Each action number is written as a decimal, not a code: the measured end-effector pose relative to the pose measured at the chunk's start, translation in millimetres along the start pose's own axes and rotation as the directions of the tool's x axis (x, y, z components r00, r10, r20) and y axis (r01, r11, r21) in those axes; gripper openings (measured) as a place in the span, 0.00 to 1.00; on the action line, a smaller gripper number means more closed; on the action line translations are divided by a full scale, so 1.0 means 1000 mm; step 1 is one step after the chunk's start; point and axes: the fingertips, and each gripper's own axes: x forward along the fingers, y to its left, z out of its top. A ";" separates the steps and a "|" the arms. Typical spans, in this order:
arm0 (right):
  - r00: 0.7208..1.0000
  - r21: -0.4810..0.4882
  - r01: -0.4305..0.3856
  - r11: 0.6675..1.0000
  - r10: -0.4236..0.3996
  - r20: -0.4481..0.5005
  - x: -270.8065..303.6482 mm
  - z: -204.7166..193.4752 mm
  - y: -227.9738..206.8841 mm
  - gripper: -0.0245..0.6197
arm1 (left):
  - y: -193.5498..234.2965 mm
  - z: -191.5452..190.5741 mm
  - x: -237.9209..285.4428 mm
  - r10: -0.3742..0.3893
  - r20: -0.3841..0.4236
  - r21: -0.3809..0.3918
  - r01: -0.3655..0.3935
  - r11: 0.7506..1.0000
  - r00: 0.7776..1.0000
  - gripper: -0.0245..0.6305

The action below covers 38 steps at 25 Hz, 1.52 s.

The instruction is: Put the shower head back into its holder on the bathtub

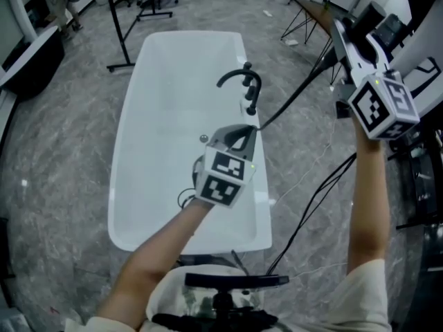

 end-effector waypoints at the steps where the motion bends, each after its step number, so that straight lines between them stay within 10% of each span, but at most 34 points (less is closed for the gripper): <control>1: 1.000 0.006 -0.003 1.000 0.003 -0.004 0.001 -0.005 -0.001 0.21 | 0.001 0.001 0.003 0.003 -0.002 0.000 -0.003 1.000 1.000 0.05; 38: 0.979 0.117 -0.039 0.992 0.061 -0.192 0.020 -0.179 -0.005 0.21 | 0.024 -0.015 0.066 0.036 -0.064 -0.028 -0.037 0.999 0.997 0.05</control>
